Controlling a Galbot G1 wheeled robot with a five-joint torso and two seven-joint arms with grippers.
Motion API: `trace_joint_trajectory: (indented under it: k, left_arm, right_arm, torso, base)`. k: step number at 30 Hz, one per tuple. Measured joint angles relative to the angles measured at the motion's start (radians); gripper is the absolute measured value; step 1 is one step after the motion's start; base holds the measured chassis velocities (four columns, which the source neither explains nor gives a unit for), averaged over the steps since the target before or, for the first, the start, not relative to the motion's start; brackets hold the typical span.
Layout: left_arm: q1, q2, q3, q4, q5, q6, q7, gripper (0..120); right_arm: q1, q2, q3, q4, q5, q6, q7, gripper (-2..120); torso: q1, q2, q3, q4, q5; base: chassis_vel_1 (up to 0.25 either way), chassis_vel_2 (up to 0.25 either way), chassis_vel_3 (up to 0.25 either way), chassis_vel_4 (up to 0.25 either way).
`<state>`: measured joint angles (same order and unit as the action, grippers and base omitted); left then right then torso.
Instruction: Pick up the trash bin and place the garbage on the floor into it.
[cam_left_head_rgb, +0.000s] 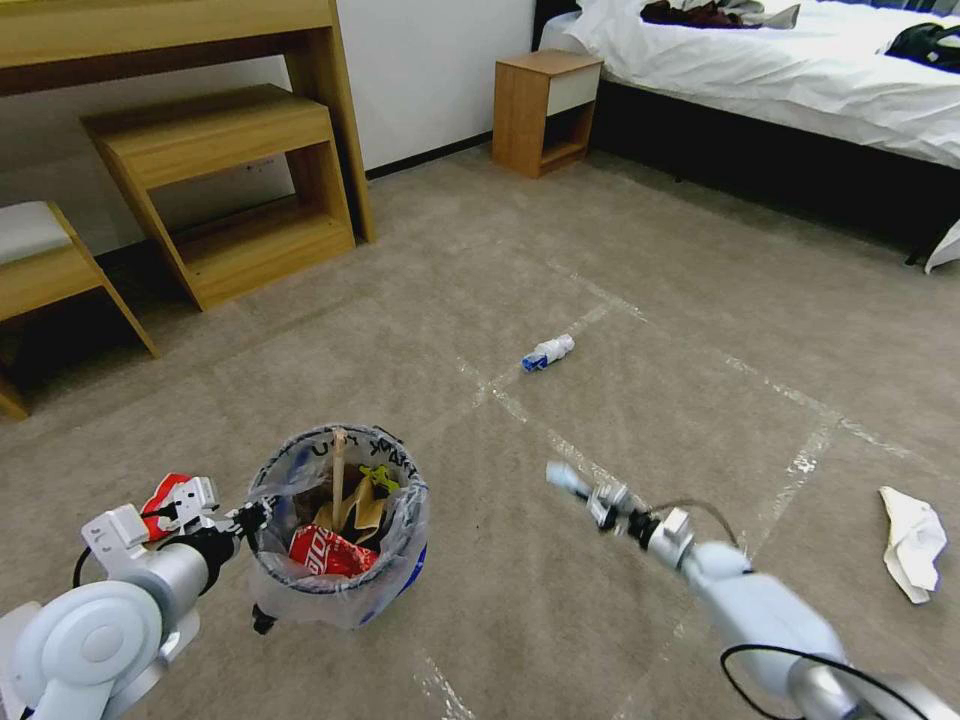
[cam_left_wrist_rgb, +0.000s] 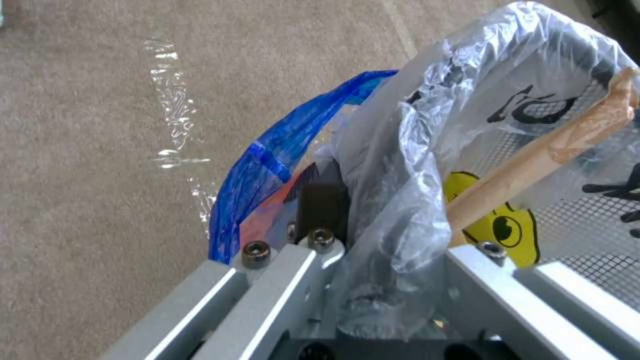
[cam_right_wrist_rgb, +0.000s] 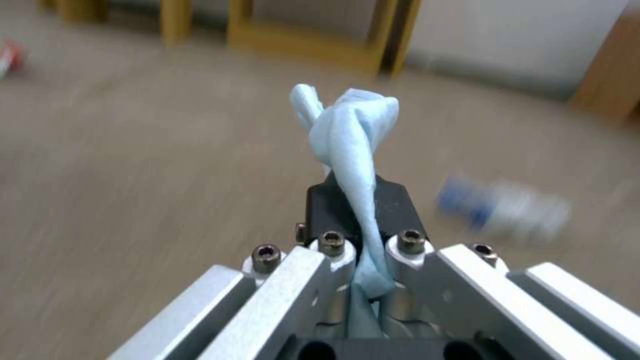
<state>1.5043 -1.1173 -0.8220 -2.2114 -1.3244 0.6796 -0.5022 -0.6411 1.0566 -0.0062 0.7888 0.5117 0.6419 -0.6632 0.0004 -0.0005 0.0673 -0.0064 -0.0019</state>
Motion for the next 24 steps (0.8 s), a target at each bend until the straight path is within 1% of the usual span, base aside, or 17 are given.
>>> trace_joint_trajectory:
  k: [3,4,6,7,8,9,10,11,12,14,15,16,18,19,21,23,24]
  left_arm:
    - [-0.006,0.003,-0.003,-0.004,-0.008,0.0,-0.002,0]
    - [-0.006,0.003,-0.003,-0.004,-0.008,0.0,-0.002,0]
    - [-0.008,0.003,-0.003,-0.005,-0.009,0.0,-0.004,0]
    - [-0.01,0.004,-0.003,-0.005,-0.01,0.0,-0.004,0]
    - [-0.01,0.004,-0.003,-0.005,-0.01,0.0,-0.004,0]
    - [-0.01,0.004,-0.003,-0.006,-0.011,0.0,-0.005,0]
    - [-0.011,0.005,-0.004,-0.007,-0.014,0.0,-0.005,0]
    - [-0.011,0.007,-0.006,-0.01,-0.016,0.0,-0.006,0]
    - [-0.011,0.007,-0.006,-0.01,-0.016,0.0,-0.006,0]
    - [-0.012,0.01,-0.011,-0.013,-0.02,0.0,-0.007,0]
    - [-0.013,0.012,-0.014,-0.016,-0.024,0.0,-0.007,0]
    - [-0.013,0.012,-0.014,-0.016,-0.024,0.0,-0.007,0]
    - [-0.013,0.013,-0.017,-0.023,-0.027,0.0,-0.008,0]
    - [-0.013,0.013,-0.017,-0.023,-0.027,0.0,-0.008,0]
    - [-0.014,0.011,-0.018,-0.027,-0.028,0.0,-0.007,0]
    - [-0.014,0.01,-0.018,-0.028,-0.028,-0.001,-0.007,0]
    - [-0.014,0.008,-0.018,-0.029,-0.028,-0.001,-0.007,0]
  right_arm:
    - [0.013,-0.077,0.002,0.202,0.077,-0.032,0.031,0]
    - [0.013,-0.077,0.002,0.202,0.077,-0.032,0.031,0]
    - [0.026,-0.113,0.001,0.314,0.119,-0.049,0.04,0]
    - [0.036,-0.131,0.002,0.374,0.145,-0.056,0.044,0]
    - [0.036,-0.131,0.002,0.374,0.145,-0.056,0.044,0]
    - [0.041,-0.145,0.002,0.425,0.172,-0.064,0.046,0]
    - [0.046,-0.158,0.001,0.482,0.202,-0.077,0.049,0]
    - [0.052,-0.168,-0.001,0.527,0.229,-0.088,0.051,0]
    - [0.052,-0.168,-0.001,0.527,0.229,-0.088,0.051,0]
    - [0.066,-0.189,-0.011,0.61,0.286,-0.114,0.054,0]
    - [0.073,-0.199,-0.023,0.657,0.316,-0.132,0.054,0]
    - [0.073,-0.199,-0.023,0.657,0.316,-0.132,0.054,0]
    - [0.089,-0.212,-0.055,0.726,0.357,-0.153,0.048,0]
    - [0.089,-0.212,-0.055,0.726,0.357,-0.153,0.048,0]
    - [0.113,-0.218,-0.118,0.789,0.381,-0.166,0.033,0]
    - [0.128,-0.219,-0.148,0.804,0.385,-0.168,0.029,0]
    - [0.152,-0.217,-0.2,0.818,0.386,-0.168,0.02,0]
  torso:
    - [0.0,0.0,0.0,0.0002,-0.0004]
    - [0.0,0.0,0.0,0.0002,-0.0004]
    - [0.0,0.0,0.0,0.0001,0.0009]
    - [0.0,0.0,0.0,0.0003,-0.0008]
    - [0.0,0.0,0.0,0.0003,-0.0008]
    - [0.0,0.0,0.0,0.0002,-0.0011]
    - [0.0,0.0,0.0,0.0002,0.0006]
    - [0.0,0.0,0.0,0.0002,0.0006]
    - [0.0,0.0,0.0,0.0002,0.0006]
    - [0.0,0.0,0.0,0.0002,-0.0004]
    - [0.0,0.0,0.0,0.0,0.0001]
    - [0.0,0.0,0.0,0.0,0.0001]
    - [0.0,0.0,0.0,0.0,0.0]
    - [0.0,0.0,0.0,0.0,0.0]
    - [0.0,0.0,0.0,0.0,-0.0001]
    - [0.0,0.0,0.0,0.0,-0.0001]
    - [0.0,0.0,0.0,0.0002,-0.0001]
  base:
    - [0.0,0.0,0.0,0.0]
    - [0.0,0.0,0.0,0.0]
    - [0.0,0.0,0.0,0.0]
    - [0.0,0.0,0.0,0.0]
    - [0.0,0.0,0.0,0.0]
    - [0.0,0.0,0.0,0.0]
    - [0.0,0.0,0.0,0.0]
    - [0.0,0.0,0.0,0.0]
    - [0.0,0.0,0.0,0.0]
    - [0.0,0.0,0.0,0.0]
    - [0.0,0.0,0.0,0.0]
    - [0.0,0.0,0.0,0.0]
    - [0.0,0.0,0.0,0.0]
    - [0.0,0.0,0.0,0.0]
    - [0.0,0.0,0.0,0.0]
    - [0.0,0.0,0.0,0.0]
    - [0.0,0.0,0.0,0.0]
